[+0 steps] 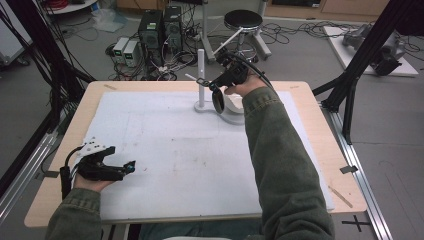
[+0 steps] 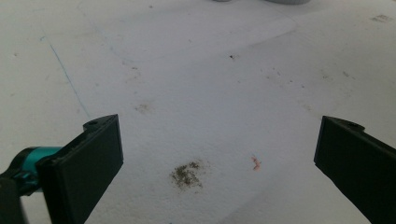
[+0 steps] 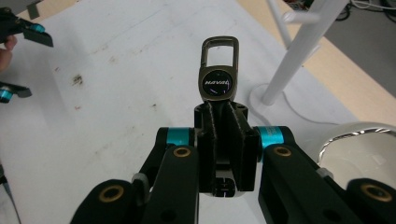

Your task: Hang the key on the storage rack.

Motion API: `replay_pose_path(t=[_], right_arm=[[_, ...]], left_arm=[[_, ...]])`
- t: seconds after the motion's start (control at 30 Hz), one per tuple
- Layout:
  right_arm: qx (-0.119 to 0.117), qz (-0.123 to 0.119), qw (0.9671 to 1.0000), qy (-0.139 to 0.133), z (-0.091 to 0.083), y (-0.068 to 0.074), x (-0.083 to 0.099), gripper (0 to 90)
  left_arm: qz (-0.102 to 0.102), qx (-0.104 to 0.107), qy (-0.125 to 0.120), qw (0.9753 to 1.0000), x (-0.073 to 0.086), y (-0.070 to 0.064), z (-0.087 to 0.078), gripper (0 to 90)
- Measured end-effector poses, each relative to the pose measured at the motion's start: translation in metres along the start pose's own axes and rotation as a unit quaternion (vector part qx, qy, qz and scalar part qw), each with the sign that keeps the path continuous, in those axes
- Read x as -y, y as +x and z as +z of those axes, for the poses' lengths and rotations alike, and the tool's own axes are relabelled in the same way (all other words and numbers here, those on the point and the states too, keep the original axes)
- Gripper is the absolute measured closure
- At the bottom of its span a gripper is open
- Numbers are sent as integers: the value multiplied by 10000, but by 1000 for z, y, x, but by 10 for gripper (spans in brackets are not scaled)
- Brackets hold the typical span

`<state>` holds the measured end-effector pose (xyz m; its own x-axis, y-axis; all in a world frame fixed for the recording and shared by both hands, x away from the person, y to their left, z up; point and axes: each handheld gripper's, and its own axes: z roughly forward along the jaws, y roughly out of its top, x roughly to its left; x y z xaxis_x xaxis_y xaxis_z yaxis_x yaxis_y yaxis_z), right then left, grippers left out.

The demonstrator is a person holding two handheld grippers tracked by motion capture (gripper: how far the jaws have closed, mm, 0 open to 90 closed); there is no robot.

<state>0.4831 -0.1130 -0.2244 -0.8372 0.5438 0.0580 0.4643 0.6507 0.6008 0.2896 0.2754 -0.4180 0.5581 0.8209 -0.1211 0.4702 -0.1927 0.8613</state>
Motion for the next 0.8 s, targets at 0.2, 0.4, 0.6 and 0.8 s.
replay_pose_path(t=[0.2,0.4,0.6,0.8], right_arm=[[195,-43,9998,-14,-4,-4,-18,827],[367,11,9993,-9,-8,-13,-31,826],[367,134,9992,25,-3,-19,-33,825],[335,223,9991,116,7,-24,-28,824]], left_arm=[[-5,-1,-5,10000,0,1,-1,17],[-18,-7,-12,10000,0,1,-1,17],[-7,2,-10,10000,0,1,-1,17],[-7,4,2,10000,0,2,-1,17]])
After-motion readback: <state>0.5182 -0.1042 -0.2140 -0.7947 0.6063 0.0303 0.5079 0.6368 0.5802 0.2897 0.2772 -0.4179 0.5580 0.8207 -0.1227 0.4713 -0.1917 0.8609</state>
